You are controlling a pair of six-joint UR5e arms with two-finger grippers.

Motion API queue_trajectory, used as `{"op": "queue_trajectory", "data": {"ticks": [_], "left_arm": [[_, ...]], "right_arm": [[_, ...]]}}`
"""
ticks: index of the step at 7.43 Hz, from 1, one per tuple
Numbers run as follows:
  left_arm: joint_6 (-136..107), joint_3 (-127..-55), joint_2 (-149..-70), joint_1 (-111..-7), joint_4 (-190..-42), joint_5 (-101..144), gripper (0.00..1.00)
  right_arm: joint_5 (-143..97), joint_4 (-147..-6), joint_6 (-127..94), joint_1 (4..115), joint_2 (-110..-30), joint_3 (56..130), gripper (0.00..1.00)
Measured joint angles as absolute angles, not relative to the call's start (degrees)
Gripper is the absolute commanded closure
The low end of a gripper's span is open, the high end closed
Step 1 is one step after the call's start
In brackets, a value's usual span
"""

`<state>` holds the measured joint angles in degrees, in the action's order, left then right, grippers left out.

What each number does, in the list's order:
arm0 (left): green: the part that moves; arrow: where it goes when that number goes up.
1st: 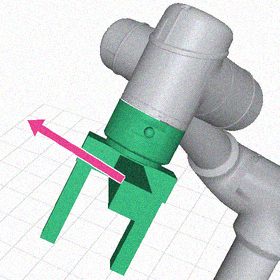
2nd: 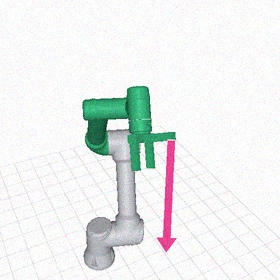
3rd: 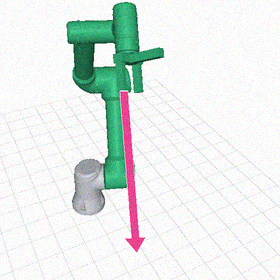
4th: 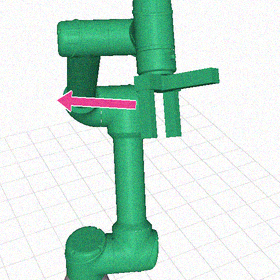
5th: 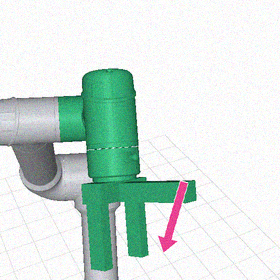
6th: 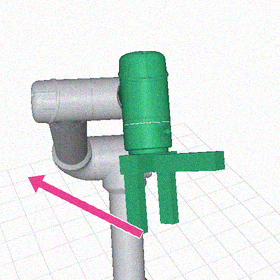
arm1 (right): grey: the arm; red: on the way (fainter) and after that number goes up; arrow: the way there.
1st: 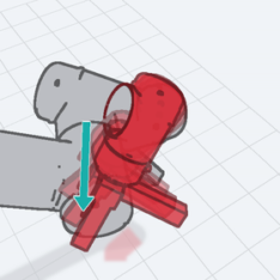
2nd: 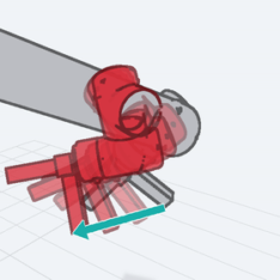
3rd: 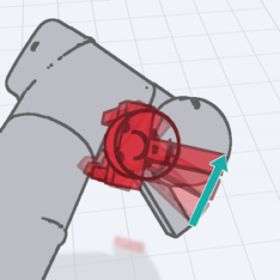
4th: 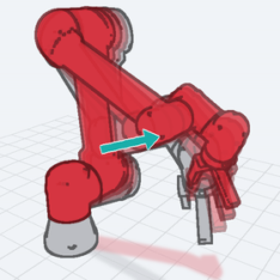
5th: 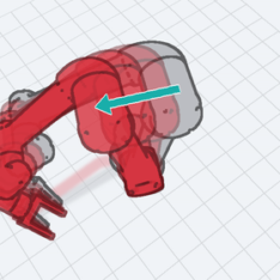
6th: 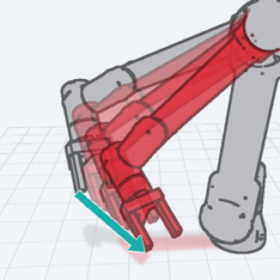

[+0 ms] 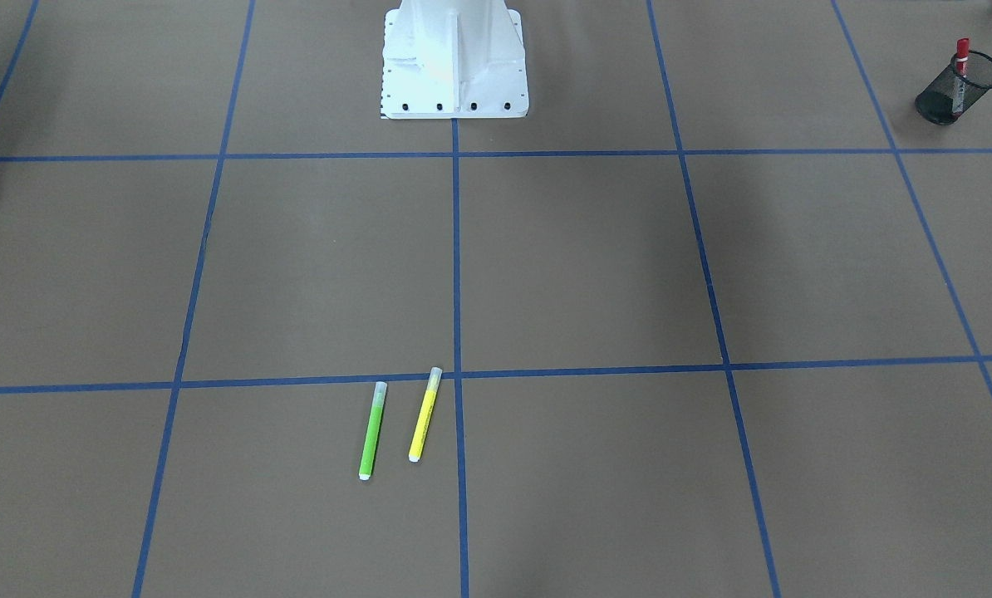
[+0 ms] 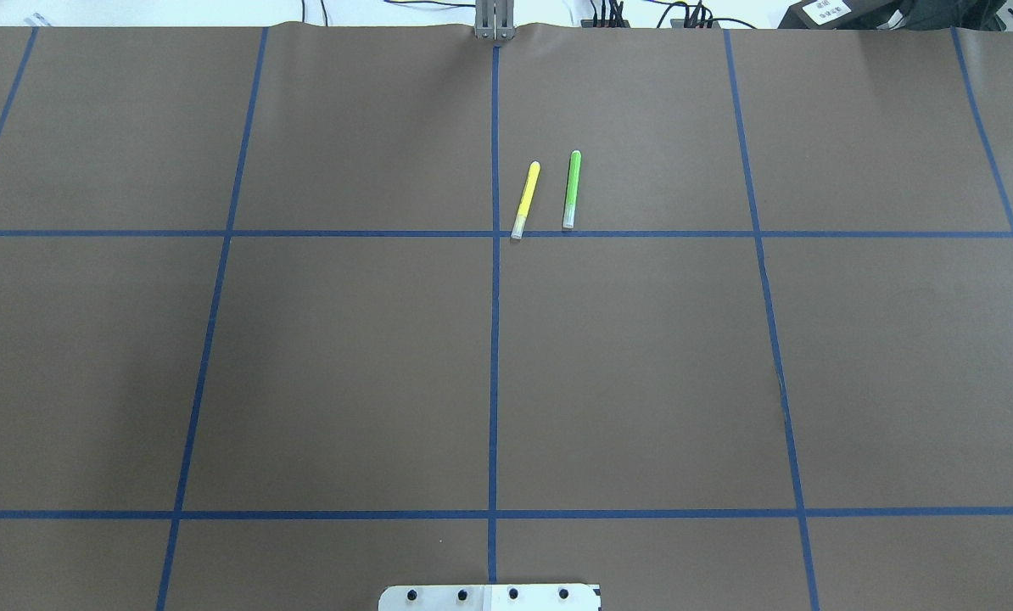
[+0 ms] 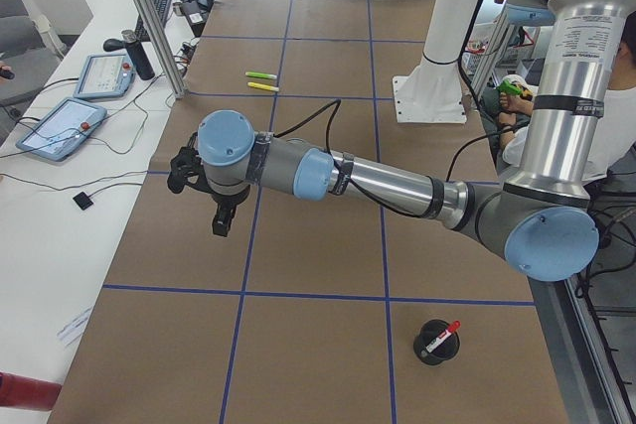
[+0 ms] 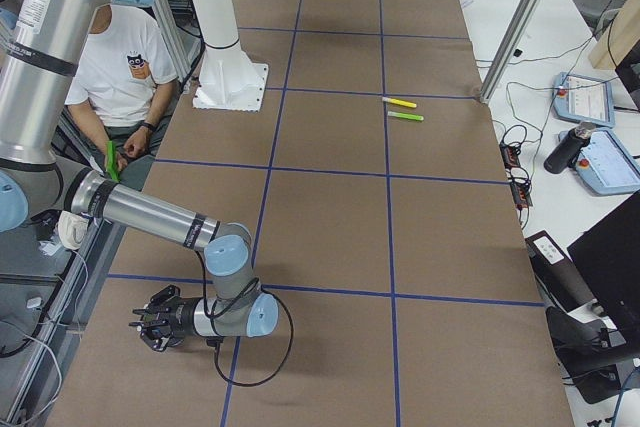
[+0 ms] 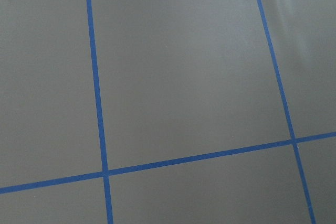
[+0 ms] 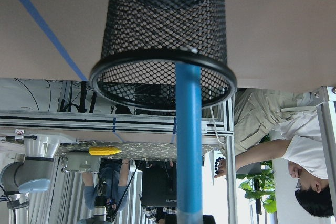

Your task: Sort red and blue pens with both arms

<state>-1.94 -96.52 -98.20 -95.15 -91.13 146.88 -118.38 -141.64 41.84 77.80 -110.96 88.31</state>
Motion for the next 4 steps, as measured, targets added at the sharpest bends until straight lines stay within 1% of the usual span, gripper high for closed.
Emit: {"op": "queue_trajectory", "data": {"ticks": [2,4], "left_arm": [[-2.23,-96.77,-97.68,-95.17,-90.97,146.87,0.00],[-2.26,-96.52,-96.94,-95.18,-90.79,146.79,0.00]], "right_arm": [[-120.04,-141.63,41.81,77.80,-108.49,88.23,0.00],[-122.24,-141.72,41.75,78.18,-102.43,88.45,0.00]]}}
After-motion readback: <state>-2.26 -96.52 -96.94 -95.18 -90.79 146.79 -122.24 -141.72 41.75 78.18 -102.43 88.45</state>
